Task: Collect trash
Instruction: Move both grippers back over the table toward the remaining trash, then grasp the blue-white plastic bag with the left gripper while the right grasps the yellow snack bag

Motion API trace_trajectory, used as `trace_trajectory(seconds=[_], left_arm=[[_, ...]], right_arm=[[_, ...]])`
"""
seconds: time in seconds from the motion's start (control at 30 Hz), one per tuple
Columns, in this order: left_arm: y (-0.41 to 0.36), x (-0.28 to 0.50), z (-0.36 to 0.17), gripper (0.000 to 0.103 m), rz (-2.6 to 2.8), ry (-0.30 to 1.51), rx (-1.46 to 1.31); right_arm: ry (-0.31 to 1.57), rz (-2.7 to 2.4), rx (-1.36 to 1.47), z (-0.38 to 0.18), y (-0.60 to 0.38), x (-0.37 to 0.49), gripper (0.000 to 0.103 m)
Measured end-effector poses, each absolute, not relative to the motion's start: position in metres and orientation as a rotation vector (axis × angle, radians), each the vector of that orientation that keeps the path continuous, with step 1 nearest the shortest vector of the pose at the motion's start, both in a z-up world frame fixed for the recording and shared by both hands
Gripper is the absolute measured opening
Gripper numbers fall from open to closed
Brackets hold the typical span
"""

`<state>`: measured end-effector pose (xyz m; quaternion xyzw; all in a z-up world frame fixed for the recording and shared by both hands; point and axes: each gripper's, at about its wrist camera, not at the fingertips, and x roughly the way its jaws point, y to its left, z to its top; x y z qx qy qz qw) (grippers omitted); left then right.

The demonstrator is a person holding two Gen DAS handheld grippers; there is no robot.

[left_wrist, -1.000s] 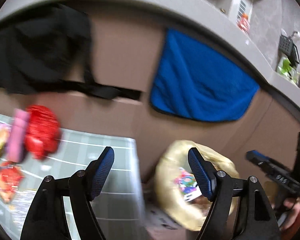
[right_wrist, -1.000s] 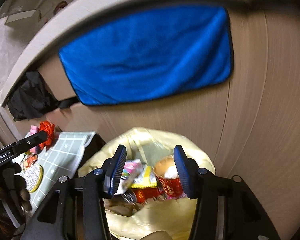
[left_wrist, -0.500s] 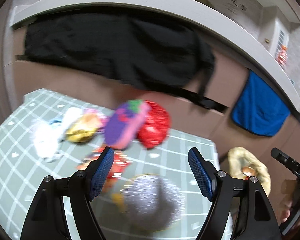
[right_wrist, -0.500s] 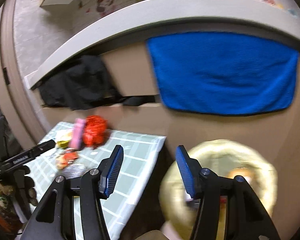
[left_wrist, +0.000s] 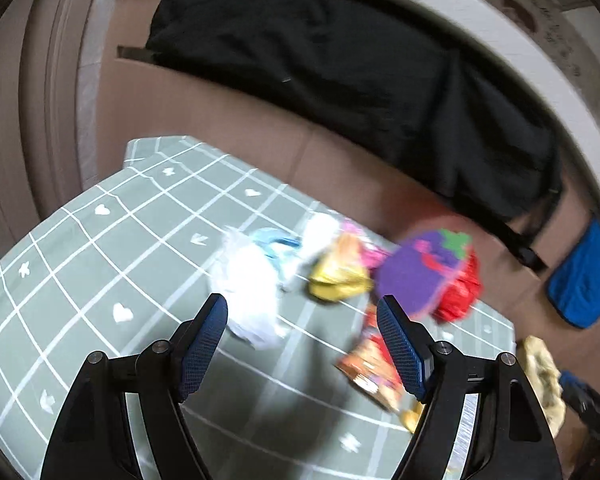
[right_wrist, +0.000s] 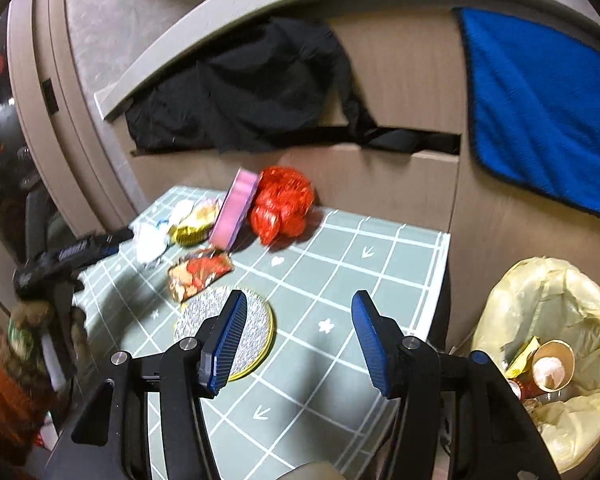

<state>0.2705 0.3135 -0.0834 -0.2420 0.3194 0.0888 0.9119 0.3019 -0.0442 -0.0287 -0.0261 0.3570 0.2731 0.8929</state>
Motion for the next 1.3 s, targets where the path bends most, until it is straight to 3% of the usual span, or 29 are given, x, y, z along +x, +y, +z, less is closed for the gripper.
trace_trajectory(seconds=[0.5, 0.77, 1.0, 1.13, 1.3], left_arm=[[0.338, 0.363, -0.114, 0.076, 0.000, 0.851, -0.386], [0.279, 0.299, -0.104, 0.076, -0.172, 0.901, -0.293], [0.279, 0.253, -0.070, 0.077, -0.062, 0.738, -0.191], [0.305, 0.283, -0.066, 0.079, -0.012, 0.687, -0.310], [0.327, 0.353, -0.092, 0.078, 0.052, 0.818, -0.407]], right_arm=[[0.872, 0.616, -0.017, -0.070, -0.053, 0.310, 0.052], [0.890, 0.637, 0.022, -0.079, -0.057, 0.315, 0.052], [0.881, 0.650, 0.046, -0.082, -0.054, 0.318, 0.052], [0.865, 0.644, 0.030, -0.081, -0.049, 0.315, 0.052], [0.840, 0.647, -0.015, -0.077, -0.041, 0.307, 0.052]])
